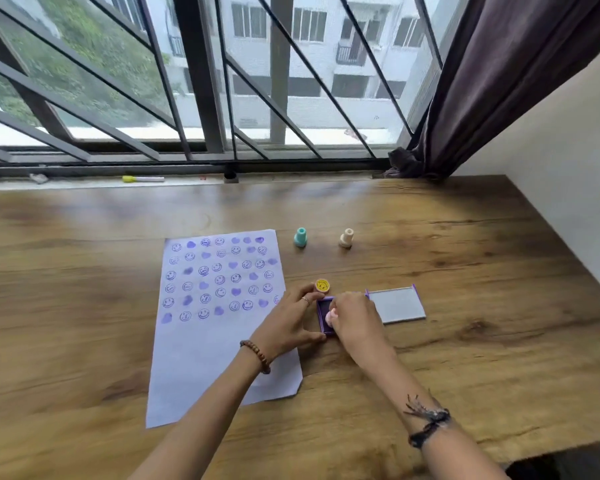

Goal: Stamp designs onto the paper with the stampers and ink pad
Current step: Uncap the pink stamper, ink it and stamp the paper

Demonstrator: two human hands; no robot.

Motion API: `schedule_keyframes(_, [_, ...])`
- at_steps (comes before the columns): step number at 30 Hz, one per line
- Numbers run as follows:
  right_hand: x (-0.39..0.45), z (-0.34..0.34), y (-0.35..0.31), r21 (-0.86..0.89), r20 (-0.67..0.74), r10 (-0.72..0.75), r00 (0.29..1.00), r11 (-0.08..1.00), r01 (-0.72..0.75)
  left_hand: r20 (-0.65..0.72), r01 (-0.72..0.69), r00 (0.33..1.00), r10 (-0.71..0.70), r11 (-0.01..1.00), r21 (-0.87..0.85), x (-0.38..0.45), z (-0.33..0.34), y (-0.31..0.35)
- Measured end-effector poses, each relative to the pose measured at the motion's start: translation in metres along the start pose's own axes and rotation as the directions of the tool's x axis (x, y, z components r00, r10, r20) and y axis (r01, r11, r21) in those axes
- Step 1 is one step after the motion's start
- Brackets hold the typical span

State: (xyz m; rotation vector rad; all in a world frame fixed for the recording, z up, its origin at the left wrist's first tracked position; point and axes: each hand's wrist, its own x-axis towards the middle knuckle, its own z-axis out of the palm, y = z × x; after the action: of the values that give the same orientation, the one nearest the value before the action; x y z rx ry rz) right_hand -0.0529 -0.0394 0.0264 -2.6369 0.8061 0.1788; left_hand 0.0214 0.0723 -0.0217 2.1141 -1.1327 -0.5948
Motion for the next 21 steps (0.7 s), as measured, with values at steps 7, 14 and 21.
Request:
schedule_keyframes(7, [-0.024, 0.002, -0.015, 0.451, -0.12, 0.203, 0.972, 0.883, -0.129, -0.28, 0.073, 0.957, -0.076, 0.997, -0.023, -0.061, -0.053, -0.032])
schedule_keyframes(14, [-0.065, 0.062, -0.135, 0.804, 0.015, 0.123, 0.992, 0.589, -0.085, -0.303, 0.306, 0.912, -0.278, 0.951, 0.049, -0.139, -0.124, -0.132])
schedule_keyframes(21, [-0.071, 0.099, -0.201, 0.581, -0.169, -0.003, 0.986, 0.808, 0.102, -0.101, 0.294, 0.955, -0.279, 0.934, 0.202, -0.156, -0.134, -0.151])
